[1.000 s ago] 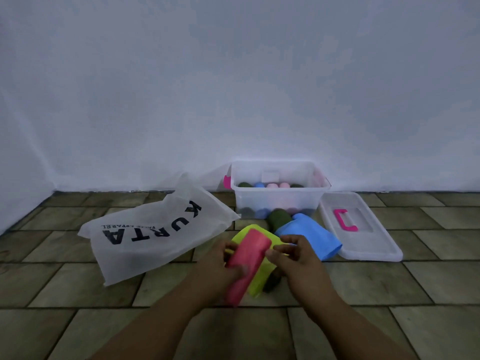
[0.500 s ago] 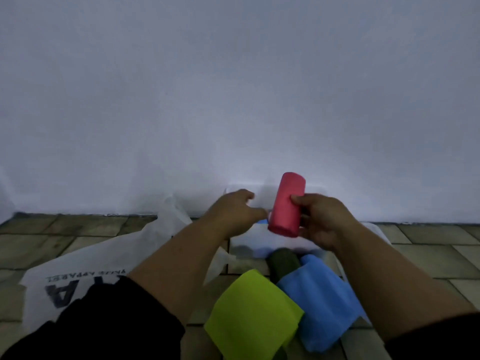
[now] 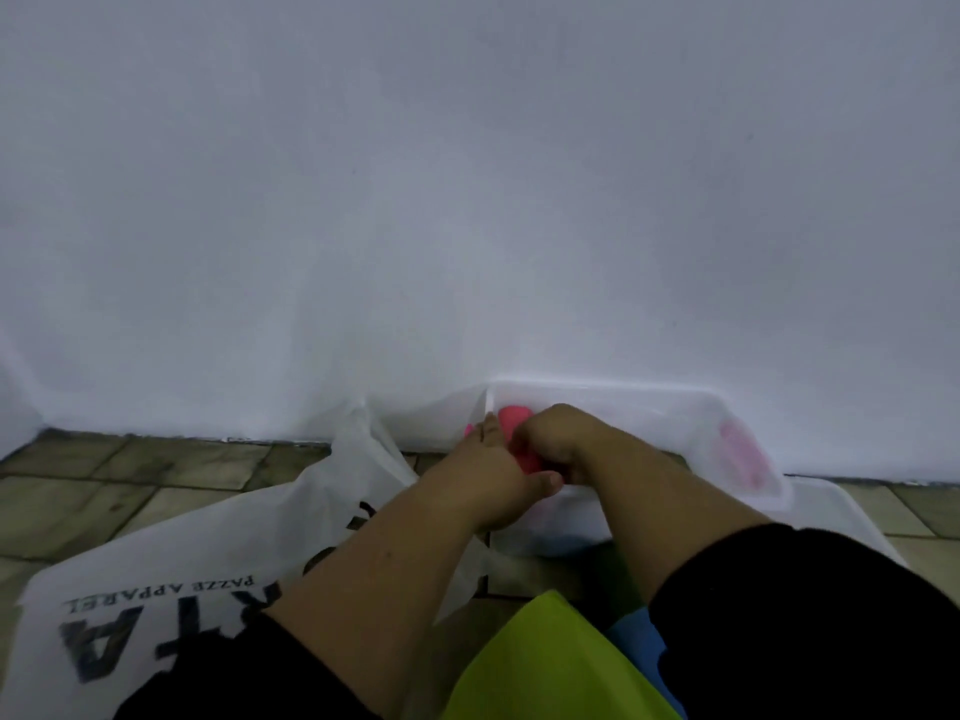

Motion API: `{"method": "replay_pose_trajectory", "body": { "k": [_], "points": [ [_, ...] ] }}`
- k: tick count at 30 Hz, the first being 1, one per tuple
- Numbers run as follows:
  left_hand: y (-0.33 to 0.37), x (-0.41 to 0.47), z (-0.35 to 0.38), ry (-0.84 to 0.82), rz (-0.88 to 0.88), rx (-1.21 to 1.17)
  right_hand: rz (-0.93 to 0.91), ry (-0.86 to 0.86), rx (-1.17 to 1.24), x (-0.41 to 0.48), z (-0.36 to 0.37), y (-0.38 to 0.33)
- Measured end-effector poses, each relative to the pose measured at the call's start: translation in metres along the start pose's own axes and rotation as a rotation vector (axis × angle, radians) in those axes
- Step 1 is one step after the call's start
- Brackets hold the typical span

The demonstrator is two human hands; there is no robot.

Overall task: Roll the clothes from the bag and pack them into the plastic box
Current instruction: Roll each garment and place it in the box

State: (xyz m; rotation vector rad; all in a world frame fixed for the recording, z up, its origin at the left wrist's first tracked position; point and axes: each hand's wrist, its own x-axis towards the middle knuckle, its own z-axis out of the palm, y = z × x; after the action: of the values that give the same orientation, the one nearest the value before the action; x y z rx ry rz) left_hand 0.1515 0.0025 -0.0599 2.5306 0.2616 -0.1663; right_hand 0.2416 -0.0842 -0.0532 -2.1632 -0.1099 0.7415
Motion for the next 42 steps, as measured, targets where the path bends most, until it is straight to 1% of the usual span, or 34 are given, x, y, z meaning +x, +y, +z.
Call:
{"method": "replay_pose_trajectory", "body": {
  "k": [2,6,11,13,14,15,16,17,18,20,21,22,23,24,25,26,27,29,30,33,37,40,42],
  "points": [
    [0.001,0.0,0.0,-0.009,-0.033,-0.017,0.024,-0.049,-0.133,0.0,0.0,-0.002],
    [0.003,0.0,0.0,-0.019,-0.066,-0.019,0.052,-0.08,-0.252,0.001,-0.005,-0.003],
    [0.003,0.001,0.001,-0.02,-0.083,-0.038,0.004,-0.126,-0.55,-0.002,-0.001,-0.01],
    [0.004,0.0,-0.001,-0.018,-0.09,-0.055,-0.012,-0.112,-0.661,-0.006,0.0,-0.012],
    [0.006,-0.003,-0.003,-0.015,-0.082,-0.052,-0.02,-0.066,-0.708,-0.008,0.0,-0.011],
    [0.009,-0.006,-0.004,-0.003,-0.047,-0.033,-0.049,0.019,-0.724,-0.011,-0.001,-0.009],
    [0.01,-0.011,-0.005,0.016,0.003,-0.011,-0.099,0.152,-0.668,-0.014,-0.005,-0.006],
    [0.01,-0.015,-0.004,0.055,0.046,-0.01,-0.174,0.3,-0.559,-0.02,-0.01,-0.002],
    [0.007,-0.019,-0.002,0.103,0.06,-0.025,-0.263,0.433,-0.438,-0.029,-0.016,0.004],
    [-0.003,-0.029,0.005,0.232,0.038,-0.016,-0.399,0.616,-0.317,-0.056,-0.027,0.02],
    [-0.006,-0.038,0.009,0.328,0.047,0.04,-0.435,0.664,-0.314,-0.07,-0.029,0.031],
    [-0.009,-0.049,0.016,0.442,0.083,0.081,-0.458,0.674,-0.357,-0.085,-0.029,0.044],
    [-0.009,-0.062,0.022,0.549,0.149,0.08,-0.468,0.64,-0.439,-0.098,-0.024,0.059],
    [-0.008,-0.077,0.029,0.597,0.23,0.049,-0.452,0.564,-0.535,-0.109,-0.016,0.073],
    [-0.006,-0.091,0.038,0.565,0.299,0.008,-0.42,0.455,-0.628,-0.119,-0.006,0.087],
    [-0.005,-0.107,0.047,0.479,0.341,-0.029,-0.392,0.348,-0.699,-0.126,0.004,0.099],
    [-0.006,-0.12,0.057,0.37,0.348,-0.036,-0.381,0.28,-0.744,-0.133,0.012,0.107],
    [-0.015,-0.139,0.076,0.162,0.308,0.108,-0.379,0.264,-0.776,-0.146,0.022,0.115],
    [-0.021,-0.146,0.082,0.107,0.294,0.171,-0.372,0.282,-0.748,-0.151,0.026,0.119],
    [-0.037,-0.157,0.087,0.05,0.26,0.14,-0.347,0.307,-0.659,-0.165,0.046,0.132],
    [-0.048,-0.164,0.087,0.006,0.286,0.155,-0.331,0.357,-0.675,-0.169,0.058,0.13],
    [-0.046,-0.171,0.084,-0.024,0.266,0.184,-0.211,0.365,-0.74,-0.171,0.051,0.115],
    [-0.047,-0.176,0.085,-0.051,0.282,0.234,-0.089,0.348,-0.672,-0.176,0.045,0.108]
  ]
}}
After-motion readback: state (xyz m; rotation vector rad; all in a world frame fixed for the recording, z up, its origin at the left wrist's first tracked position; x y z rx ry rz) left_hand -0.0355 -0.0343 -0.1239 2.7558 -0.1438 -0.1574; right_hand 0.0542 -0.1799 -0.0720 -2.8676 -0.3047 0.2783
